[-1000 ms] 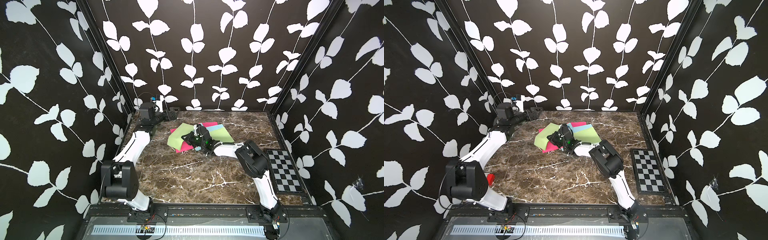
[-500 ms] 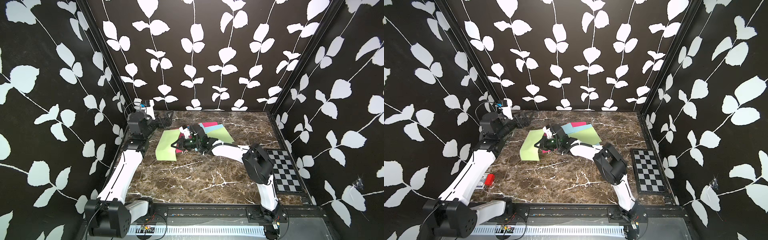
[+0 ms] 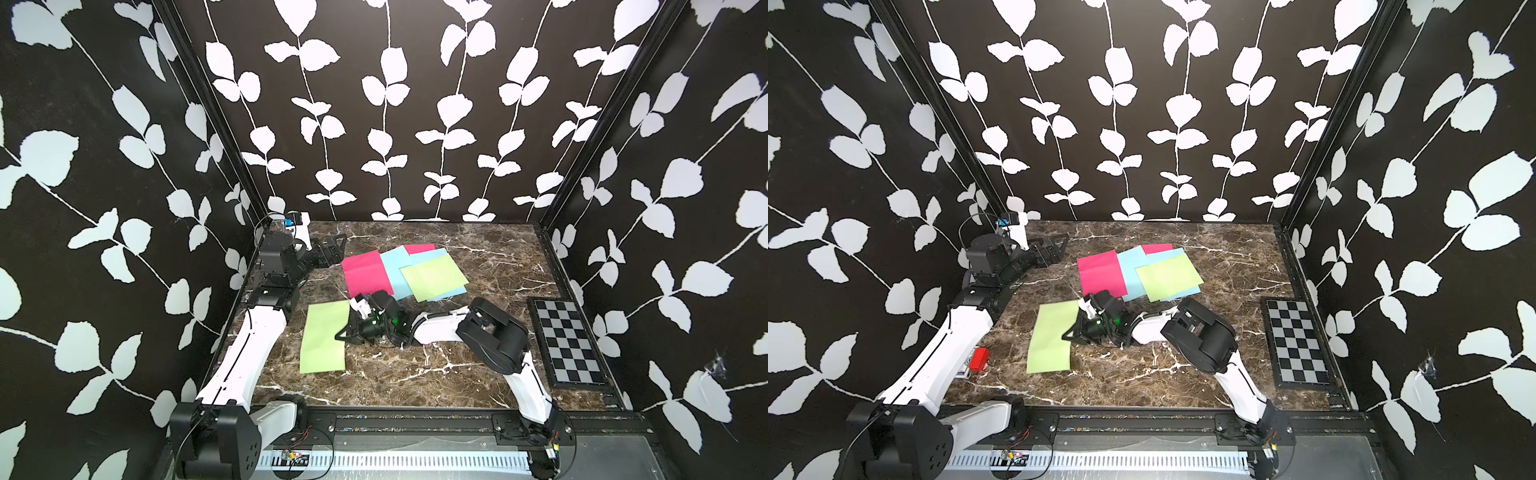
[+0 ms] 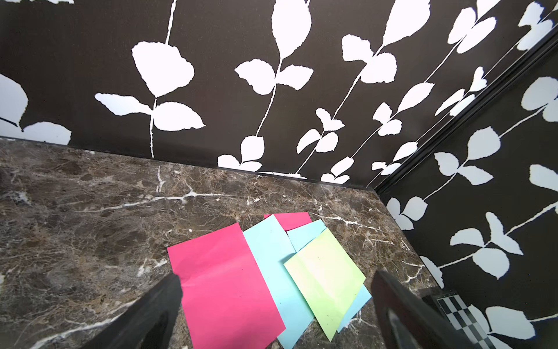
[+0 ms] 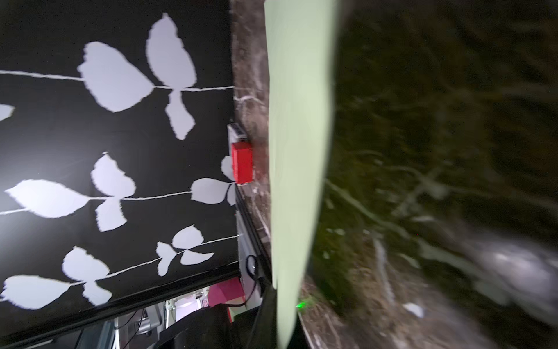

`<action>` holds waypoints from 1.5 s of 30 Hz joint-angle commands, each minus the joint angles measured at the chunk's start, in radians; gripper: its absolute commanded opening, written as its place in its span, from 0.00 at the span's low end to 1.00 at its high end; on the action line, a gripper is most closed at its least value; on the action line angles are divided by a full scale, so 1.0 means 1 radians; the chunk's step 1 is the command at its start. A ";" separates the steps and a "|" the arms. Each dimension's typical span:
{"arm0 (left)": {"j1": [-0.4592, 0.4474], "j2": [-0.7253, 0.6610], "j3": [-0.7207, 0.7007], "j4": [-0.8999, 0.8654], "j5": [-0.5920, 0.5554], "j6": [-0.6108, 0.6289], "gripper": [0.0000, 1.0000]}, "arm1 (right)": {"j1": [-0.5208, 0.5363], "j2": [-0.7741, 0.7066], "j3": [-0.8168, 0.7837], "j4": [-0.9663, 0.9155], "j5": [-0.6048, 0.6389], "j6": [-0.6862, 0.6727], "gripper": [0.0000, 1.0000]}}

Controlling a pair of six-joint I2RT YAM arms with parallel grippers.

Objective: Sort the scattered colored papers by color
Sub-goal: Place the colored paper at the center of the board.

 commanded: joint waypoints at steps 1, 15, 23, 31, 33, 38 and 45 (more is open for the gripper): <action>0.000 -0.052 -0.026 0.005 0.013 -0.023 0.99 | 0.023 -0.011 -0.031 0.063 0.042 0.062 0.00; 0.000 -0.103 -0.072 -0.017 0.034 -0.037 0.99 | 0.068 0.030 0.013 -0.035 0.112 0.050 0.00; -0.001 -0.100 -0.096 -0.014 0.038 -0.043 0.99 | 0.070 0.062 0.048 -0.046 0.124 0.049 0.00; -0.001 -0.096 -0.105 -0.010 0.045 -0.045 0.99 | 0.070 0.050 0.057 -0.085 0.135 0.027 0.16; 0.000 -0.094 -0.105 -0.009 0.045 -0.046 0.99 | 0.070 0.039 0.055 -0.101 0.141 0.023 0.26; 0.000 -0.087 -0.112 0.002 0.054 -0.060 0.99 | 0.072 0.014 0.054 -0.159 0.155 -0.026 0.36; 0.000 -0.088 -0.121 0.005 0.056 -0.057 0.99 | 0.072 -0.025 0.036 -0.246 0.187 -0.052 0.42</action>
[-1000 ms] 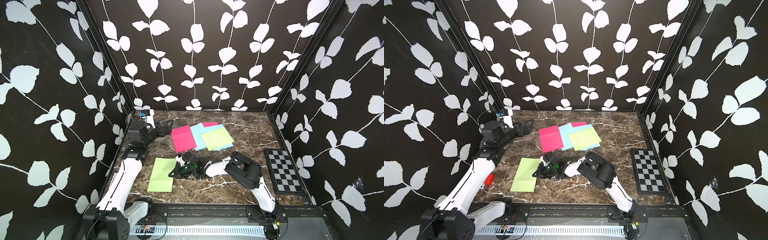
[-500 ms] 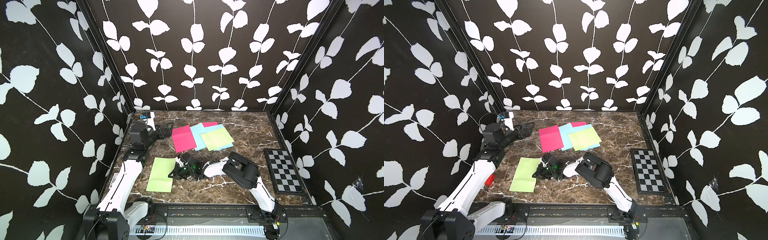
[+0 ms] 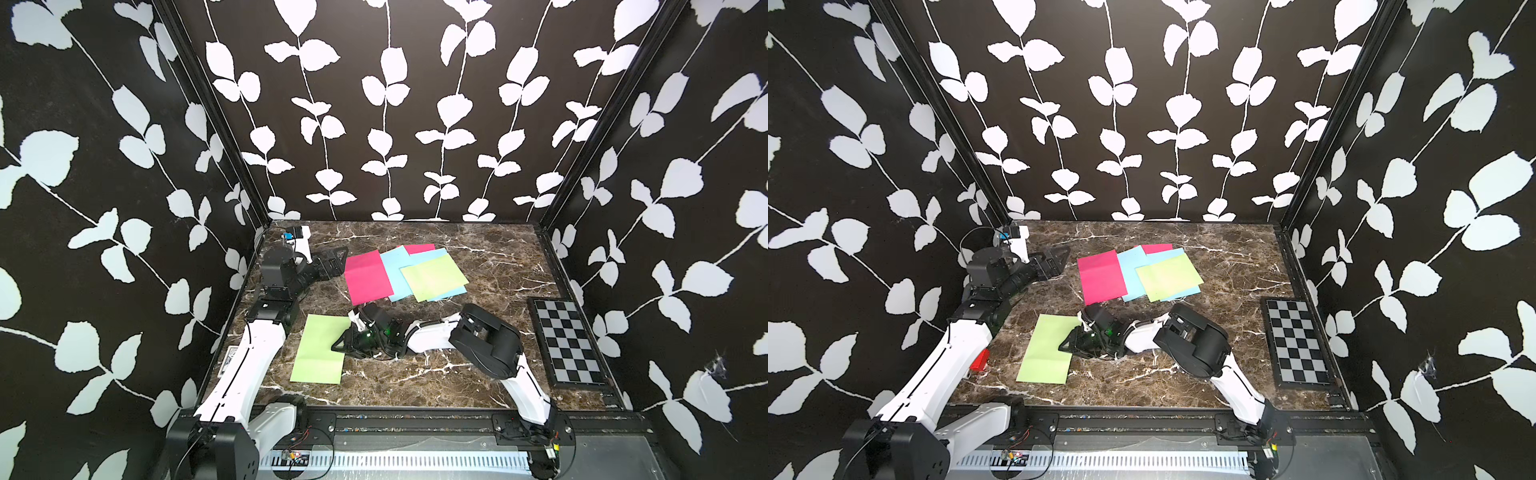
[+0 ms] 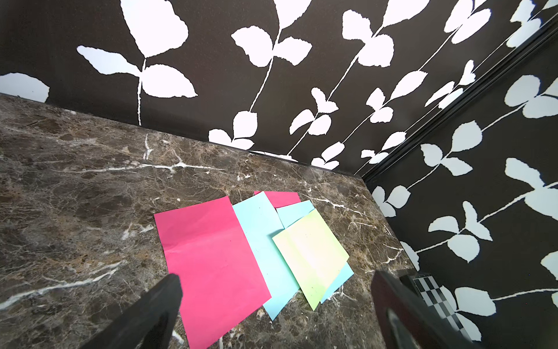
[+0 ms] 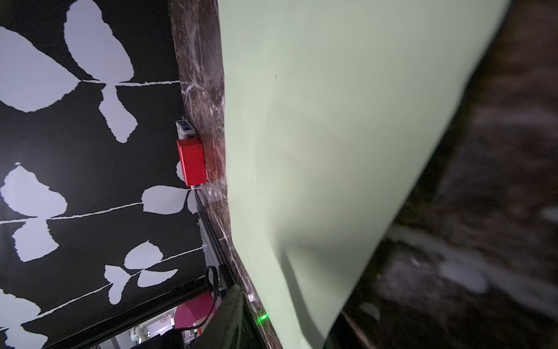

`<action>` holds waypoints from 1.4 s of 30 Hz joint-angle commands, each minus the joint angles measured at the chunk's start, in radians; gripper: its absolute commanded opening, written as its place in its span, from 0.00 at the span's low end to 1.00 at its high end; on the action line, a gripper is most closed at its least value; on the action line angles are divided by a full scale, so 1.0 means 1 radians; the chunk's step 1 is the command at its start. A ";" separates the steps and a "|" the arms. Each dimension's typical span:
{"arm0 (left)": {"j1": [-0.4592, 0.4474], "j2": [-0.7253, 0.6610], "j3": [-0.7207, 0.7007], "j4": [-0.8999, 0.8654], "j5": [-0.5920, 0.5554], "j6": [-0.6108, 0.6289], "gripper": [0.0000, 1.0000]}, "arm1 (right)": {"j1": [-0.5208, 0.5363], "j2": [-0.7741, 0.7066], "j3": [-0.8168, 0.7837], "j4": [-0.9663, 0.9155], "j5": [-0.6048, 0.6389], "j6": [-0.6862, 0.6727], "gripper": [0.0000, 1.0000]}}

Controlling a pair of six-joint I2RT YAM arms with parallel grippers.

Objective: Sort the scattered colored papers by color
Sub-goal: Place the colored paper at the center of the board.

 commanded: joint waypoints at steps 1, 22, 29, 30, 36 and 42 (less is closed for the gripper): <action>-0.001 -0.008 -0.011 0.009 0.011 -0.001 0.99 | 0.006 -0.041 -0.004 -0.134 0.055 -0.017 0.43; -0.052 0.187 0.135 -0.075 0.033 0.056 0.95 | -0.158 -0.486 -0.078 -0.844 0.462 -0.504 0.48; -0.163 0.515 0.376 -0.130 0.039 0.055 0.77 | -0.346 -0.649 -0.177 -0.797 0.452 -0.522 0.49; -0.176 0.560 0.420 -0.145 0.038 0.055 0.77 | -0.361 -0.665 -0.190 -0.781 0.456 -0.520 0.49; -0.256 0.894 0.746 -0.222 0.074 0.048 0.66 | -0.444 -0.730 -0.269 -0.681 0.441 -0.483 0.50; -0.322 1.194 1.039 -0.262 0.157 -0.011 0.63 | -0.496 -0.762 -0.337 -0.630 0.428 -0.458 0.50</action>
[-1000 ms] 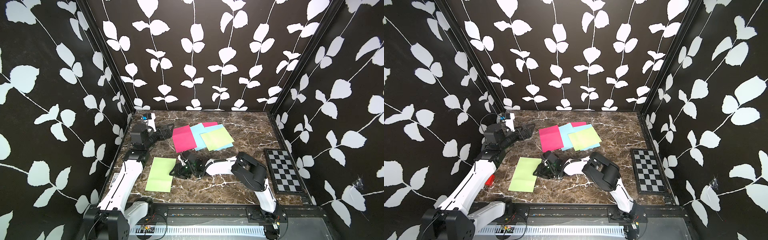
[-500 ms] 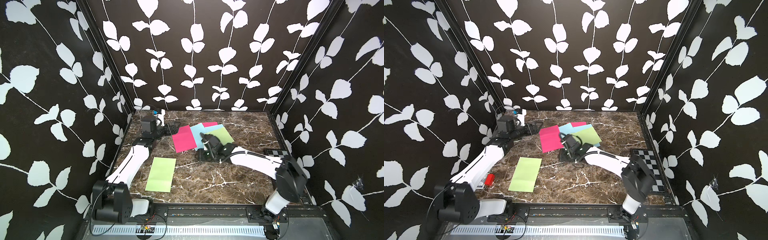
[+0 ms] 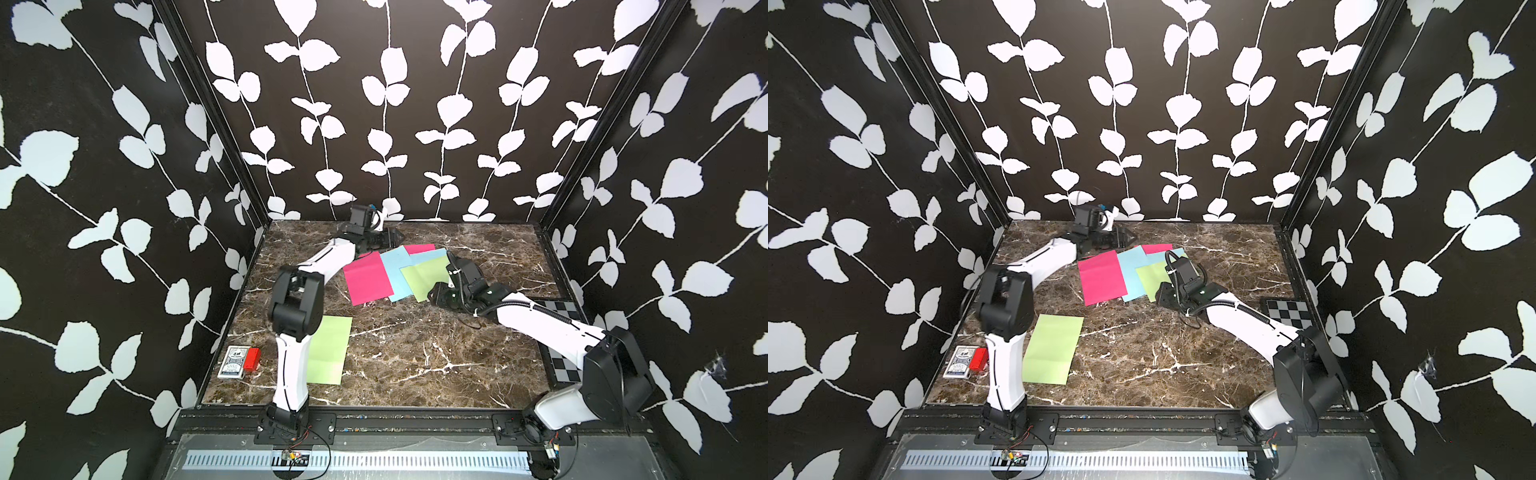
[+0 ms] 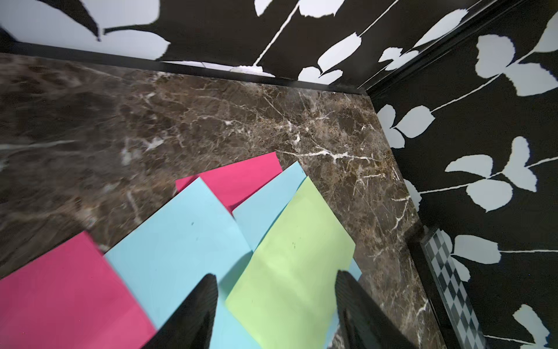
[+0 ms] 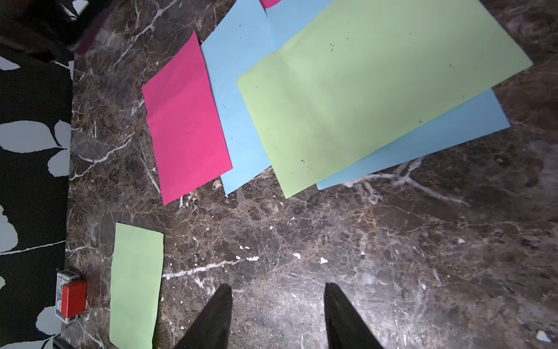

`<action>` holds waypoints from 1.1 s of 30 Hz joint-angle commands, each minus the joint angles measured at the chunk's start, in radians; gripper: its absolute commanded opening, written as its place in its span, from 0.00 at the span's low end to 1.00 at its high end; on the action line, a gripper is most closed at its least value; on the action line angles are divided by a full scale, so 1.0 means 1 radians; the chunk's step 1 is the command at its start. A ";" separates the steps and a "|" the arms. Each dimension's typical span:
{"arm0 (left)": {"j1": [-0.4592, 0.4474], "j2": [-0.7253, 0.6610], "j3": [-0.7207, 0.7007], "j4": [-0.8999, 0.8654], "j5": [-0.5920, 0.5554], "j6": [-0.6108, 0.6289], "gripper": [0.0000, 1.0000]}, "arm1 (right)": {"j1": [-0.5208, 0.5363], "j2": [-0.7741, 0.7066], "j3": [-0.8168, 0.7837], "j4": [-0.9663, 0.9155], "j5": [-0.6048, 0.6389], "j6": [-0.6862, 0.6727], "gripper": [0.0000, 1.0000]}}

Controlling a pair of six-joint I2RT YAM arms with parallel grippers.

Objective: Sort the scattered colored papers by color
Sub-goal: Place the colored paper at the center of the board, then pick up the colored paper from the center of the board.

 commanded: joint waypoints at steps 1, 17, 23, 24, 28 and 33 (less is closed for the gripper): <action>-0.044 0.105 0.134 -0.075 0.070 -0.034 0.63 | -0.029 -0.041 -0.067 0.061 -0.006 0.024 0.50; -0.104 0.238 0.176 -0.032 0.060 -0.089 0.64 | -0.090 -0.136 -0.291 0.167 -0.030 0.092 0.51; -0.103 0.233 0.142 -0.003 0.049 -0.101 0.64 | -0.096 -0.123 -0.306 0.183 -0.040 0.094 0.51; -0.104 0.219 0.121 0.020 0.036 -0.102 0.64 | -0.098 -0.123 -0.307 0.185 -0.041 0.094 0.51; -0.103 0.204 0.123 0.017 -0.005 -0.096 0.67 | -0.101 -0.113 -0.318 0.201 -0.045 0.099 0.51; -0.103 0.180 0.114 -0.006 -0.048 -0.070 0.68 | -0.103 -0.106 -0.327 0.219 -0.061 0.107 0.51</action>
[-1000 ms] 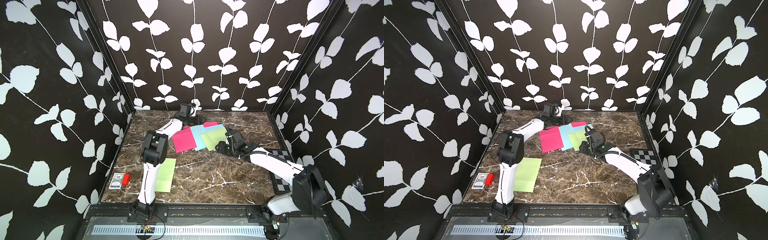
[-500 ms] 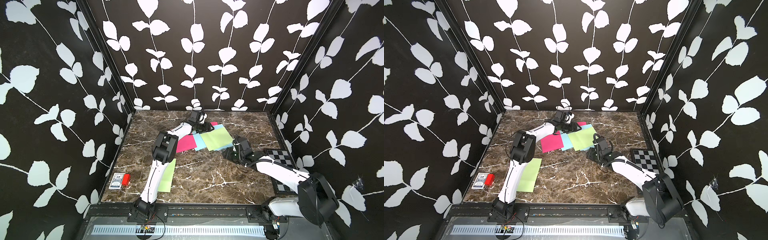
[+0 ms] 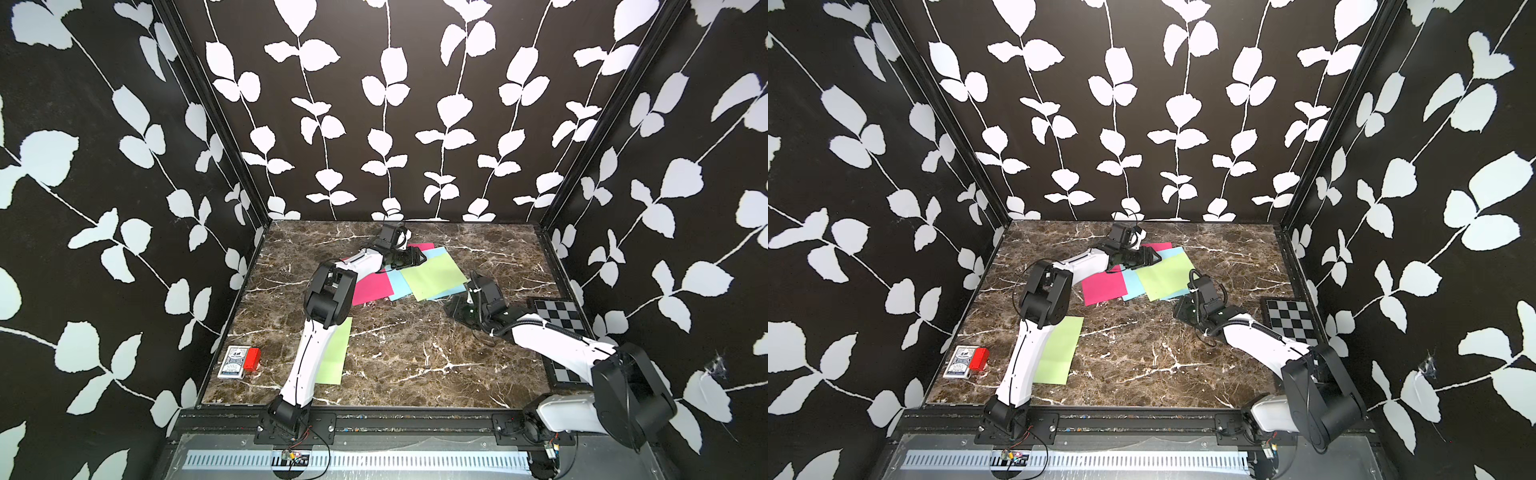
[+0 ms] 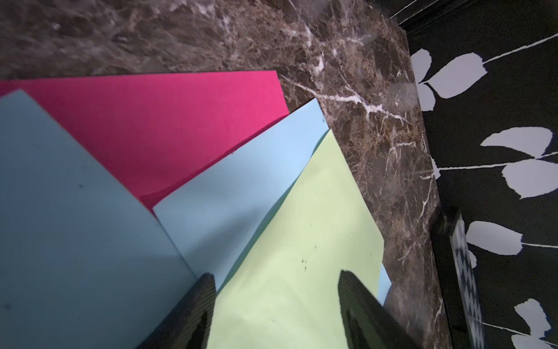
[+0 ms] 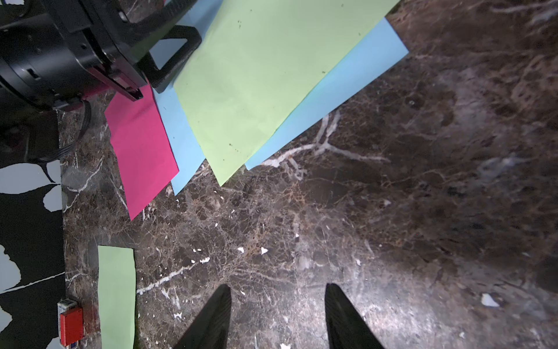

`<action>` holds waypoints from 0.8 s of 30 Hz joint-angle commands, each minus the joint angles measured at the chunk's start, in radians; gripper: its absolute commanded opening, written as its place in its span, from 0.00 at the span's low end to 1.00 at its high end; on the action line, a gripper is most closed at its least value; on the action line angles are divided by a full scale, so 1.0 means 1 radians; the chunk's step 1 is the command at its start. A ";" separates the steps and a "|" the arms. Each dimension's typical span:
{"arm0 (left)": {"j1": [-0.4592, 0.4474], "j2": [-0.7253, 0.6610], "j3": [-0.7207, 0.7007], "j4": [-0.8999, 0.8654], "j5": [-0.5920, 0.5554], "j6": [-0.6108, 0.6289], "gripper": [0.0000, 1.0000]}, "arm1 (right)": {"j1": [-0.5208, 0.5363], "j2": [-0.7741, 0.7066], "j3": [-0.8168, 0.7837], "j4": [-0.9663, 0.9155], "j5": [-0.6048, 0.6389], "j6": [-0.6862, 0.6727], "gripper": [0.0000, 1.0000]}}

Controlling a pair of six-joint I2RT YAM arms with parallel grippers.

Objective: Sort the scattered colored papers by color
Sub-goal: Pick up the colored paper from the center of the board.

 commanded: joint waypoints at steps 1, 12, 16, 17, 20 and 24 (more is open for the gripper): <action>-0.002 -0.098 -0.033 -0.020 -0.070 0.028 0.68 | -0.005 0.006 -0.032 0.035 -0.007 0.022 0.51; 0.004 -0.313 -0.279 0.154 -0.113 0.045 0.73 | -0.005 0.044 -0.033 0.066 -0.031 0.022 0.51; 0.004 -0.358 -0.335 0.128 -0.124 0.028 0.73 | -0.004 0.052 -0.038 0.080 -0.034 0.026 0.51; 0.005 -0.366 -0.354 0.128 -0.125 0.018 0.73 | -0.004 0.054 -0.037 0.080 -0.033 0.026 0.51; 0.005 -0.394 -0.420 0.144 -0.120 -0.014 0.73 | -0.005 0.058 -0.037 0.084 -0.034 0.025 0.51; 0.005 -0.422 -0.502 0.188 -0.110 -0.046 0.73 | -0.005 0.060 -0.039 0.083 -0.033 0.023 0.51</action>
